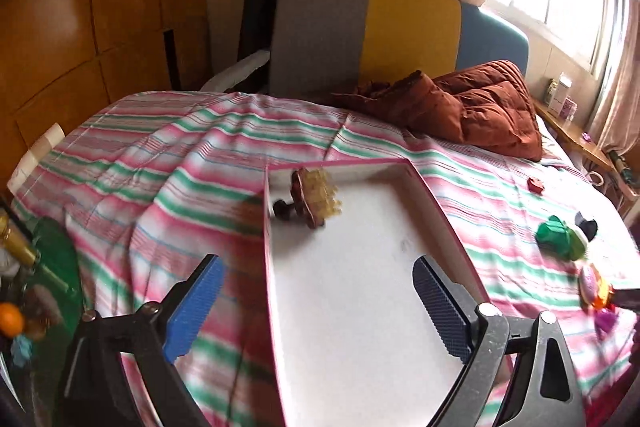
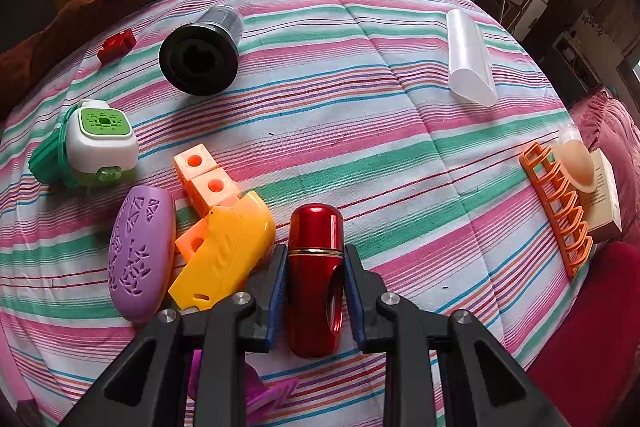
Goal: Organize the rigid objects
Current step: 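Carry the brush with the left tool and release it in the tray, then carry the red bottle with the right tool and release it in the tray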
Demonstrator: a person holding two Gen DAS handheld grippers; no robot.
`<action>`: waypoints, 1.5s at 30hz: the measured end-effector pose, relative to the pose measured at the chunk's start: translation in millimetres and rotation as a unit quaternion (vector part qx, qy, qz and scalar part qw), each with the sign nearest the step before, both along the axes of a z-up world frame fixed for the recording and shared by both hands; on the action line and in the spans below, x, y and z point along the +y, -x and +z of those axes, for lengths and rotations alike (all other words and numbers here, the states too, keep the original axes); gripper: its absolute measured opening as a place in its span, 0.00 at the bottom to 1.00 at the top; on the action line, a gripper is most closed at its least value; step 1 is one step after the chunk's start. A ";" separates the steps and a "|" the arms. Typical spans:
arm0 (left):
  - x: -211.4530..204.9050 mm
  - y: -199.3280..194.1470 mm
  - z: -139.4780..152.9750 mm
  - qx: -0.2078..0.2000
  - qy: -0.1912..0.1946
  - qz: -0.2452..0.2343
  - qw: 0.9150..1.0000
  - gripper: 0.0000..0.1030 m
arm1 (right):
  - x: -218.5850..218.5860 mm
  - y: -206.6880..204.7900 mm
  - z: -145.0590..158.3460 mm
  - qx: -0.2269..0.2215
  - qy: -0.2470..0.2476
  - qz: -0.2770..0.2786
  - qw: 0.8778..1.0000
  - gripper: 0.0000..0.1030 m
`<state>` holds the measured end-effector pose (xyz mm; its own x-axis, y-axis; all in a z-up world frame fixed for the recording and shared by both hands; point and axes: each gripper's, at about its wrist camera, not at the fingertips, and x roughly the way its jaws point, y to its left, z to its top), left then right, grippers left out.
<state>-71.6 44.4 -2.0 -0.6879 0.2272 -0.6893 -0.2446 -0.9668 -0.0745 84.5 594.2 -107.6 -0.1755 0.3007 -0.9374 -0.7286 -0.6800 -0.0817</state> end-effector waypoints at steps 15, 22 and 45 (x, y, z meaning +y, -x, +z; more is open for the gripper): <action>-3.1 -47.5 -4.8 -0.016 -0.003 0.003 1.000 0.96 | -50.0 6.4 36.3 0.049 -0.043 0.027 0.998 0.25; -15.2 -48.4 -12.6 -0.028 -0.007 0.011 1.000 0.96 | -60.0 10.6 46.5 0.067 -0.051 0.035 0.996 0.25; -38.0 -49.2 -24.5 -0.042 -0.004 0.024 0.999 0.96 | -295.2 109.1 87.0 0.147 0.034 0.382 0.912 0.25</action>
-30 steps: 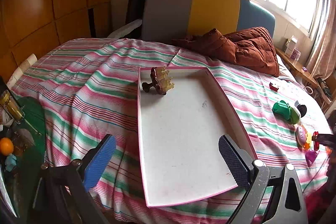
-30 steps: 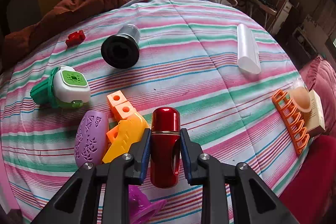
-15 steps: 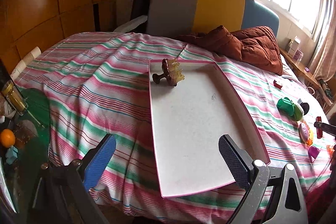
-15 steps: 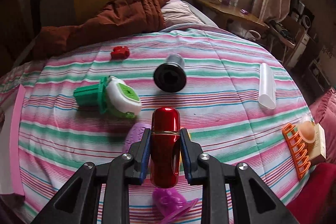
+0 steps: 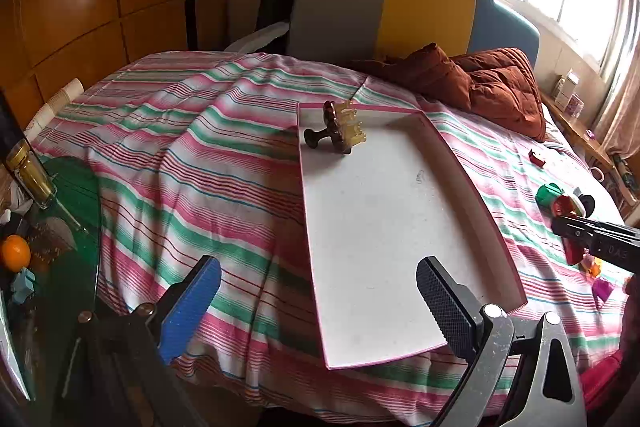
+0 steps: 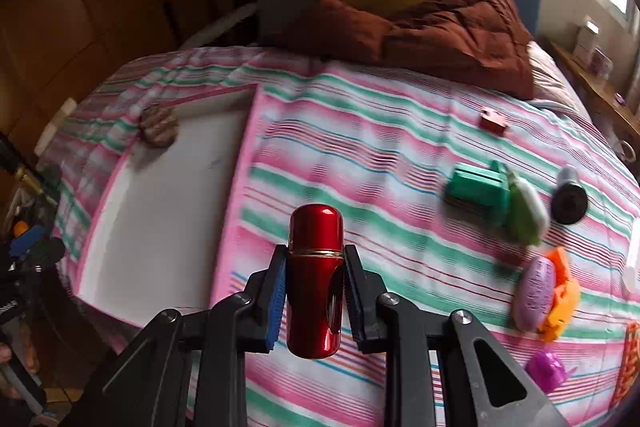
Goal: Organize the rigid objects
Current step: 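Carry the red bottle with the right tool and release it in the tray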
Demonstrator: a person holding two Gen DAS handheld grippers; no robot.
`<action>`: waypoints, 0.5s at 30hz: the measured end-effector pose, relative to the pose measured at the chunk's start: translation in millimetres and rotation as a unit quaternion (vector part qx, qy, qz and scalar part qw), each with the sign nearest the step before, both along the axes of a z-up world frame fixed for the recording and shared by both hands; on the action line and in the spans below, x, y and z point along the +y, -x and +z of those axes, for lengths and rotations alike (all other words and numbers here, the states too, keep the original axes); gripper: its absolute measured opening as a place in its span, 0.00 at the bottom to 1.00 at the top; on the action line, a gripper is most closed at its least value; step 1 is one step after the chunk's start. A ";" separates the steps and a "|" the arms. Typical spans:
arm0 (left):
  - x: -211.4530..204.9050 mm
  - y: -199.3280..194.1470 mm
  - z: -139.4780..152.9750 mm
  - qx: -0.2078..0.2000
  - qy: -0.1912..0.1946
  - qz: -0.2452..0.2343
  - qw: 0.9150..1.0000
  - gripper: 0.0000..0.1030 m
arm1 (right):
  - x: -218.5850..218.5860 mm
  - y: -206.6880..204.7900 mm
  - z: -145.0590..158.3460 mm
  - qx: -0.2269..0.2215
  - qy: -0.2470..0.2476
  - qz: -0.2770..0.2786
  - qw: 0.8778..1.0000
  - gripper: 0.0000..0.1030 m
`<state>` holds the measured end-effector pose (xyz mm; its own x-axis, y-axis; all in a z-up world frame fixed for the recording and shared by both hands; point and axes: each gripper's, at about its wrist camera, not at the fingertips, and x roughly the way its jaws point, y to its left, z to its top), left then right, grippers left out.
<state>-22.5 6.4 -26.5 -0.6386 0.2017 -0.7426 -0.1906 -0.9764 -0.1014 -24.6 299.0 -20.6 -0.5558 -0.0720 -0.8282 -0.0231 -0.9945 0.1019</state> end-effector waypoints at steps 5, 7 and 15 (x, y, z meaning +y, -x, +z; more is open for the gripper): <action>-5.6 2.5 -3.5 -0.003 0.003 0.007 1.000 0.96 | -67.9 28.0 -3.0 -0.019 0.040 0.080 0.996 0.25; -8.3 4.0 -5.1 -0.004 0.005 0.011 1.000 0.96 | -89.5 40.4 -9.4 -0.031 0.053 0.099 0.993 0.25; -24.0 10.5 -13.5 -0.016 0.006 0.028 0.999 0.96 | -139.2 93.0 -35.8 -0.068 0.082 0.102 0.989 0.25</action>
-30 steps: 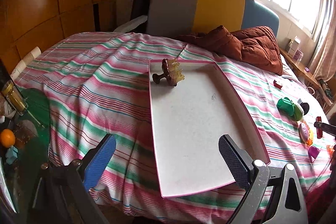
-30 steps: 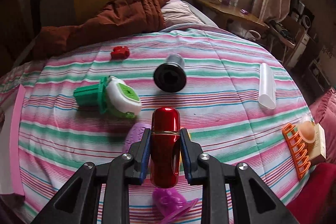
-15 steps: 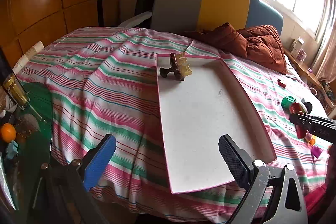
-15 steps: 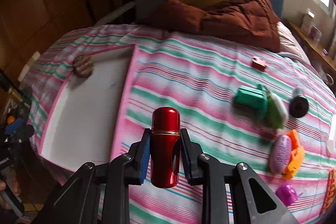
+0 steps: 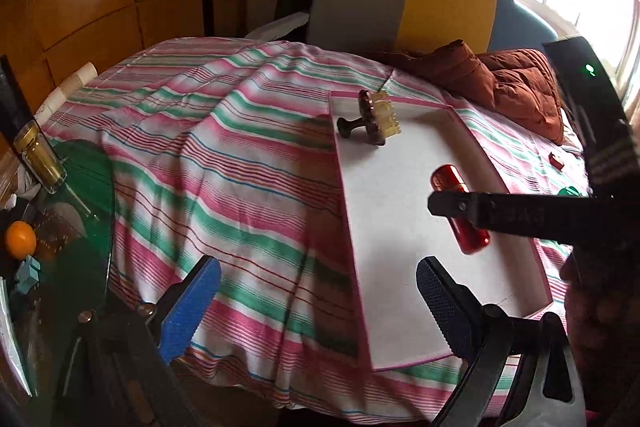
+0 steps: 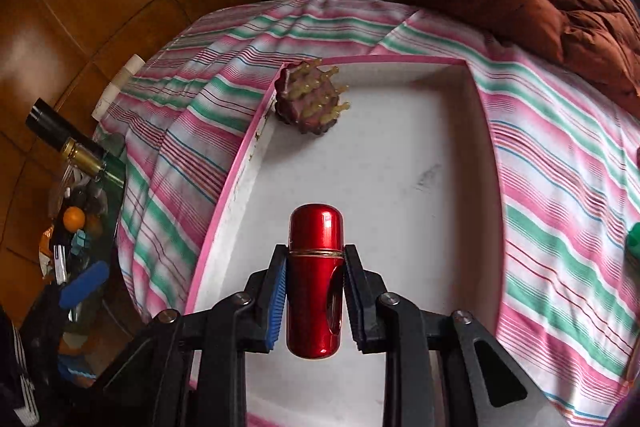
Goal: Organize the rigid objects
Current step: 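Carry the red bottle with the right tool and release it in the tray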
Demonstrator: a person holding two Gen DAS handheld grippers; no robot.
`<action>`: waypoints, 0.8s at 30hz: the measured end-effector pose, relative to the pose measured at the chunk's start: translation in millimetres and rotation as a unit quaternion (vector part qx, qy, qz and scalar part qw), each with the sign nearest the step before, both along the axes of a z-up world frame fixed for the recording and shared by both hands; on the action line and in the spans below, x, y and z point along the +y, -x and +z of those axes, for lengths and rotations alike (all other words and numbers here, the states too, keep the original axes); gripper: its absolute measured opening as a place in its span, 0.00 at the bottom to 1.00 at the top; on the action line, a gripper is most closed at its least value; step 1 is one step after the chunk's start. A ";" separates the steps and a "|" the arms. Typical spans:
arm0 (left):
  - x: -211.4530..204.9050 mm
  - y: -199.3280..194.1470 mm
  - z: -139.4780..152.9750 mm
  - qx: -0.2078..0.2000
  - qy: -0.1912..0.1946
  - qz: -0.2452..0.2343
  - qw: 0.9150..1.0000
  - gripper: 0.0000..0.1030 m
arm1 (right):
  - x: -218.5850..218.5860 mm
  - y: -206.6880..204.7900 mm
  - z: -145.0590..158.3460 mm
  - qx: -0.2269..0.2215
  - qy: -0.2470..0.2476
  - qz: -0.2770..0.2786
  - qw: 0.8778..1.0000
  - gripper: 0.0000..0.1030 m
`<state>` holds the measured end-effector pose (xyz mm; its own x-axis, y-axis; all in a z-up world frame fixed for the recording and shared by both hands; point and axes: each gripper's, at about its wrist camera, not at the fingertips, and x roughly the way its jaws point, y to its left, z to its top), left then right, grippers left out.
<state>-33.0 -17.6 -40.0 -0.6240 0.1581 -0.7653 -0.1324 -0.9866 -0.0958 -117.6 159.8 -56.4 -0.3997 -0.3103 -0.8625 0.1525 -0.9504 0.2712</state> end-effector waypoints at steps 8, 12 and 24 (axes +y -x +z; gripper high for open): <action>-17.4 4.7 -5.6 -0.008 0.000 0.026 1.000 0.96 | -31.5 38.4 -12.7 -0.008 -0.018 0.003 1.000 0.25; -23.1 7.2 -5.5 -0.008 0.005 0.039 0.999 0.96 | -39.0 49.1 -16.6 -0.010 -0.015 0.005 1.000 0.26; -23.9 2.5 -0.1 -0.001 -0.006 0.033 0.999 0.96 | -26.5 20.0 -0.8 0.030 -0.021 0.002 0.999 0.31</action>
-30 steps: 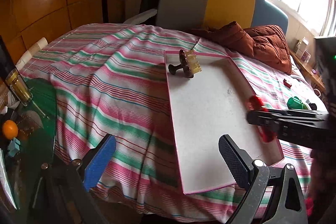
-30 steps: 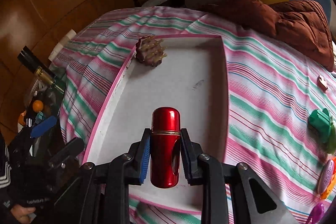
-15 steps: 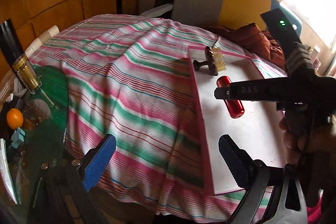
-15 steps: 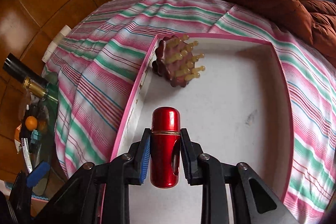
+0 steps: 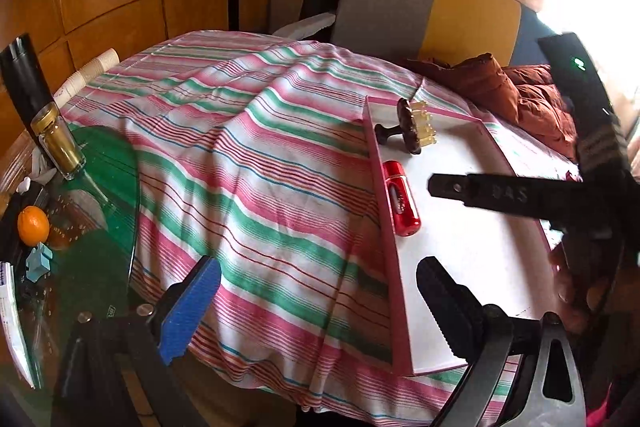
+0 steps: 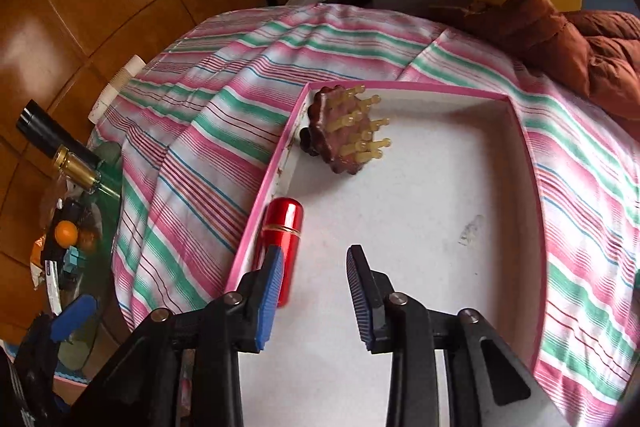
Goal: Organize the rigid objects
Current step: 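Carry the red bottle with the right tool and release it in the tray, then move both tools back toward the remaining toys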
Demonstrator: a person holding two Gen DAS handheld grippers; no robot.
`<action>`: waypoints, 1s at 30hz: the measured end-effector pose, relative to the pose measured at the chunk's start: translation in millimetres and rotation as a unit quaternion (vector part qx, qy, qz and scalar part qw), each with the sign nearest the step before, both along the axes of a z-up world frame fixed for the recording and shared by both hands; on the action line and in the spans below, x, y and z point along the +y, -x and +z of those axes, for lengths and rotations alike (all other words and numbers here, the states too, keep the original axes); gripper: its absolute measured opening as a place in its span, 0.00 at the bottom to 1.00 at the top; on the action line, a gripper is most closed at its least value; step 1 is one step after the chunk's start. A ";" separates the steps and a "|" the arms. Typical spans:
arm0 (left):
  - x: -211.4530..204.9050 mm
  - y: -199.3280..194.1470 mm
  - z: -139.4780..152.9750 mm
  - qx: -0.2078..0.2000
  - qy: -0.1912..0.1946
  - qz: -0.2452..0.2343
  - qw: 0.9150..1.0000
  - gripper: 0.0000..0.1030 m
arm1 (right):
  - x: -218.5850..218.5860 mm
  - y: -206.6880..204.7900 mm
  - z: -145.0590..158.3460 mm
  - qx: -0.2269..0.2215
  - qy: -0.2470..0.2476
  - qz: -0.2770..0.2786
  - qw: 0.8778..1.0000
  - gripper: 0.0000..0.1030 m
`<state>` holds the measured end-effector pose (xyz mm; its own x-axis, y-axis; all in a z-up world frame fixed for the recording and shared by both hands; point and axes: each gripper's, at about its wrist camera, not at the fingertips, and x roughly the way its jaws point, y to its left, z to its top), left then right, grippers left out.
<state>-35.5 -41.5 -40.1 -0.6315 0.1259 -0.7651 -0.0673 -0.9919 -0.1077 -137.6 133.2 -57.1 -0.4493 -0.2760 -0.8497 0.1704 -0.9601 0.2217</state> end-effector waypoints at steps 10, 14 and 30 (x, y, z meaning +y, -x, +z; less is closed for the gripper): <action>17.8 -7.0 6.2 0.007 0.009 -0.023 1.000 0.96 | 35.9 -50.1 20.0 0.057 -0.041 -0.026 0.997 0.31; 23.0 -8.0 7.1 0.006 0.007 -0.026 1.000 0.96 | 53.0 -64.3 26.4 0.074 -0.054 -0.039 0.995 0.31; 58.5 -8.4 16.4 0.017 0.025 -0.063 0.998 0.96 | 154.3 -104.1 26.6 0.059 -0.086 -0.098 0.990 0.34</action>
<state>-27.1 17.0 -23.7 -0.6386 0.1680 -0.7510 -0.1941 -0.9795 -0.0540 -33.5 287.6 -30.5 -0.5790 -0.0284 -0.8148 -0.0086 -0.9991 0.0409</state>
